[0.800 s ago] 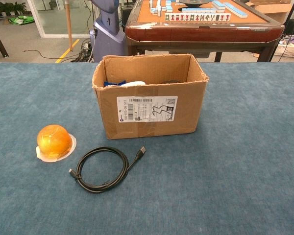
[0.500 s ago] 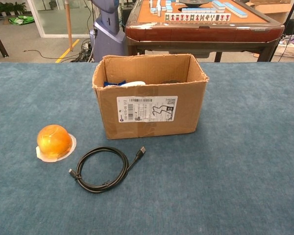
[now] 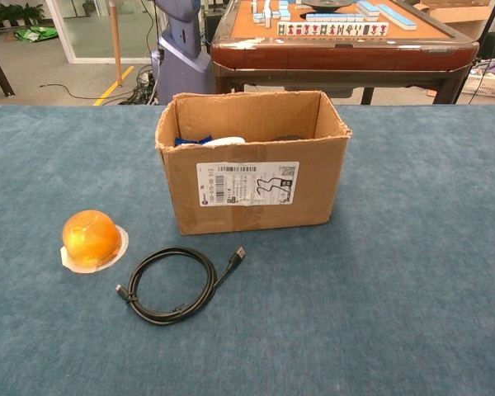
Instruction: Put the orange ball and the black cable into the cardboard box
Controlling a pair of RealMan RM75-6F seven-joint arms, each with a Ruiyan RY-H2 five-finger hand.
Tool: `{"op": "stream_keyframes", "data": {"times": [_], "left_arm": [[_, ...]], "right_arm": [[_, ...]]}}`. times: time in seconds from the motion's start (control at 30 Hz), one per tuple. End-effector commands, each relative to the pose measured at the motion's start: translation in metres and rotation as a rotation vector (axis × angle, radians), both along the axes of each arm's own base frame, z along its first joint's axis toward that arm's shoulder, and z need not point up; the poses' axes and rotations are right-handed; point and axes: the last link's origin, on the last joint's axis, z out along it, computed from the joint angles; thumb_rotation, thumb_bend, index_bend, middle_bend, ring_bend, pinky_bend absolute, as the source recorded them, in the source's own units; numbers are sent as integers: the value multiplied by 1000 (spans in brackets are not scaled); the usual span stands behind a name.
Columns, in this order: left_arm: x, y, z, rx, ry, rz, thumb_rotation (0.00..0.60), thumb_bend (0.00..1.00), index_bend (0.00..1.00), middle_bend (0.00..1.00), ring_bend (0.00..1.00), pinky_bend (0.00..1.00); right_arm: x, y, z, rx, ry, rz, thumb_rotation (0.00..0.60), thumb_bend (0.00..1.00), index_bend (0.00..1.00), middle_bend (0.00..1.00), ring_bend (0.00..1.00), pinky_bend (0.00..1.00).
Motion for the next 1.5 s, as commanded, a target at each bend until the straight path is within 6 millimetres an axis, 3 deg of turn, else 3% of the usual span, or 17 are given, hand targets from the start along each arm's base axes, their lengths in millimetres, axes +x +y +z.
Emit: {"op": "stream_keyframes", "data": {"times": [0.03, 0.13, 0.67, 1.33, 1.5], "left_arm": [[14, 14, -10, -86, 14, -1, 600, 109, 139, 201, 170, 367], [23, 25, -19, -137, 22, 6, 600, 109, 93, 174, 167, 347], [53, 69, -70, -251, 30, 46, 600, 109, 92, 132, 156, 344], [77, 80, -110, -332, 63, 60, 600, 110, 129, 132, 165, 347], [80, 86, -119, -330, 71, 57, 600, 111, 165, 132, 178, 396]], "right_arm": [[1, 3, 6, -17, -10, 4, 600, 106, 209, 337, 264, 287], [0, 4, 12, -31, -22, 2, 600, 106, 209, 336, 264, 287], [-1, 11, 34, -76, -68, 6, 600, 104, 209, 336, 264, 287], [1, 16, 38, -69, -79, 14, 600, 103, 209, 347, 277, 287], [1, 16, 39, -66, -80, 11, 600, 102, 209, 350, 282, 287]]}}
